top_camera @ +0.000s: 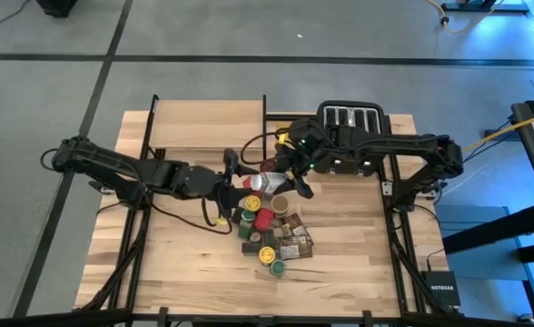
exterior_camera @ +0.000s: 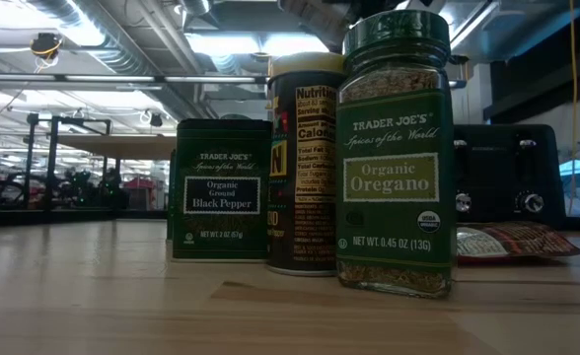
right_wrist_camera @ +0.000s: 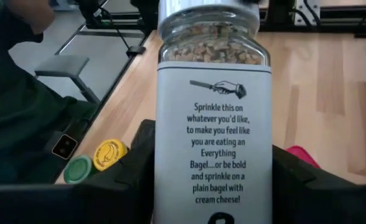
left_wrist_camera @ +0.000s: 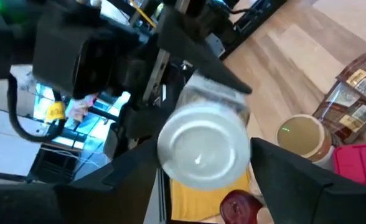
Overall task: Shelf spices
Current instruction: Put the white seasoning bottle on the shelf
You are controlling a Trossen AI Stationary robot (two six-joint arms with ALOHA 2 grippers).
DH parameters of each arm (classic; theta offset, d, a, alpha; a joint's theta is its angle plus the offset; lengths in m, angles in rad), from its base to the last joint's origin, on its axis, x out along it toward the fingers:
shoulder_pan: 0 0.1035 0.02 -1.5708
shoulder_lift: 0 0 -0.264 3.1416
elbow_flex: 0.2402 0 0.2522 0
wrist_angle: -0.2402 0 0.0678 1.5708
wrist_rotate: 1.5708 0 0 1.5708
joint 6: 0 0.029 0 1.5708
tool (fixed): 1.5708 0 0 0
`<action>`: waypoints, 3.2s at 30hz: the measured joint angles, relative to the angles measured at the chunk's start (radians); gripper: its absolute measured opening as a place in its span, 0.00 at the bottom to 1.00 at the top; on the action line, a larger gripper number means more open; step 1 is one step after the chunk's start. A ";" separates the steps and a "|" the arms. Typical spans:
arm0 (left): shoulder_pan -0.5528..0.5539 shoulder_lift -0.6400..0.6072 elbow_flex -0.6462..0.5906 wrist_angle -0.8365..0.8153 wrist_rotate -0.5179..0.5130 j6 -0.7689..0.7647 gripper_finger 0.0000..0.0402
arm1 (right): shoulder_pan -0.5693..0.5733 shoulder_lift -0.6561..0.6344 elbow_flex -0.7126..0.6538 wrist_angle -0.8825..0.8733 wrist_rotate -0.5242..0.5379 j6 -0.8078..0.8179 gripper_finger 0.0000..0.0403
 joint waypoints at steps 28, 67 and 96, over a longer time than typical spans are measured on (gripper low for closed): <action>0.017 0.049 0.000 0.046 0.132 0.095 0.48 | 0.000 0.031 0.000 0.041 -0.060 -0.002 0.56; 0.966 0.008 0.376 -0.965 0.243 -0.891 0.48 | -0.001 -0.223 0.309 -0.434 0.558 -0.073 0.93; 1.254 0.123 0.401 -1.062 0.297 -1.074 0.48 | -0.001 -0.191 0.309 -0.472 0.586 -0.108 0.93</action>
